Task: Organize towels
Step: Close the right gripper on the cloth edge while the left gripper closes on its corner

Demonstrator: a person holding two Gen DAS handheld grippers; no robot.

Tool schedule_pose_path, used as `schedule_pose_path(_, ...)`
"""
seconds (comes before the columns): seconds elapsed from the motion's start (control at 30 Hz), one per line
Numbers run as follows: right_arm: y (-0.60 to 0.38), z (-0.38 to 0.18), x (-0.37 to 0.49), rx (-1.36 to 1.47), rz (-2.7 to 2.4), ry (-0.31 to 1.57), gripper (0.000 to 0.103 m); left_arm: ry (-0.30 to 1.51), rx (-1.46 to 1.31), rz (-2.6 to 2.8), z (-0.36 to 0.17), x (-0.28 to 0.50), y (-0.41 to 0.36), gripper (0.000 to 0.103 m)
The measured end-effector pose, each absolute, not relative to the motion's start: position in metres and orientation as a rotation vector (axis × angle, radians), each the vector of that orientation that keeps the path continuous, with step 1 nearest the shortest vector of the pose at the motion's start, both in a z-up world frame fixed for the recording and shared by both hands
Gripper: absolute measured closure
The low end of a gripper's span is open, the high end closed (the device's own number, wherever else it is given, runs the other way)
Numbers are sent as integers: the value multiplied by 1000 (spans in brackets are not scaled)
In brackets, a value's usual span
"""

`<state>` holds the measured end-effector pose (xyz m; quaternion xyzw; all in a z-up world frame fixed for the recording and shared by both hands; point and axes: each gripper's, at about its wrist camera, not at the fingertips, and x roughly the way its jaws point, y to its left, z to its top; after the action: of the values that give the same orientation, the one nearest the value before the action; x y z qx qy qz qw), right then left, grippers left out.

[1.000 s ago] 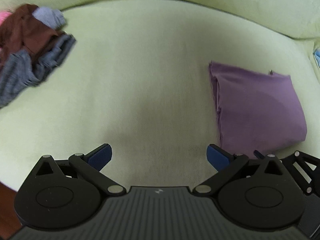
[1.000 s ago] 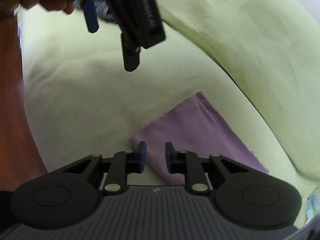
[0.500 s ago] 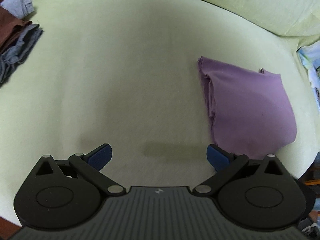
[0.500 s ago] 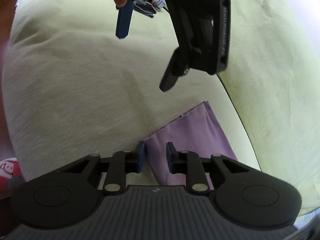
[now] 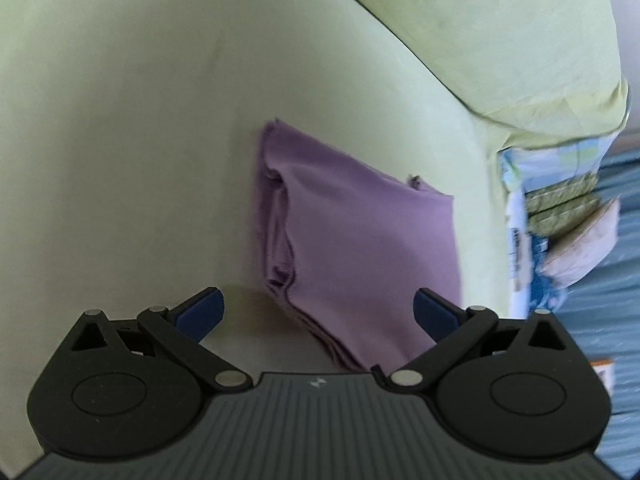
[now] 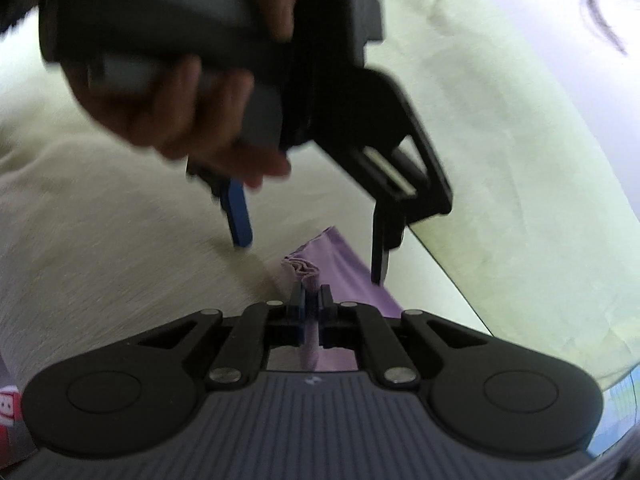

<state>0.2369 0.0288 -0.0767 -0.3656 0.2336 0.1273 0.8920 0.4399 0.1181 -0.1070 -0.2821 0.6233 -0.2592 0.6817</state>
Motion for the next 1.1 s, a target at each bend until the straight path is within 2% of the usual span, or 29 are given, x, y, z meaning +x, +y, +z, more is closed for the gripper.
schedule_pose_path(0.23,15,-71,237,-714,268,486,100,1363,-753,-574,-117,453,110,4)
schedule_pose_path(0.3,12,-72,238,-699,269,491,100,1349,-749,-581,-118,457,104,16)
schedule_pose_path(0.33,12,-72,237,-692,268,492,100,1347,-743,-584,-119,459,101,31)
schedule_pose_path(0.4,11,-73,237,-674,268,491,100,1357,-726,-587,-123,462,97,37)
schedule_pose_path(0.5,16,-69,234,-650,267,488,100,1355,-696,-588,-123,464,97,51)
schedule_pose_path(0.53,15,-68,234,-643,268,491,100,1355,-686,-584,-123,465,97,60)
schedule_pose_path(0.57,15,-68,234,-637,271,497,99,1358,-675,-572,-124,465,98,82)
schedule_pose_path(0.6,13,-67,236,-629,273,505,99,1364,-657,-553,-127,465,99,96)
schedule_pose_path(0.63,10,-63,247,-622,276,513,96,1367,-650,-545,-128,465,101,96)
schedule_pose_path(0.7,3,-59,252,-598,284,545,78,1377,-680,-543,-131,464,104,96)
schedule_pose_path(0.83,-17,-48,253,-562,276,597,71,1376,-580,-536,-123,464,92,96)
schedule_pose_path(0.9,-38,-39,253,-528,265,657,64,1370,-482,-530,-114,463,81,95)
schedule_pose_path(1.1,-111,-22,241,-502,244,793,59,1378,-326,-496,-102,465,55,92)
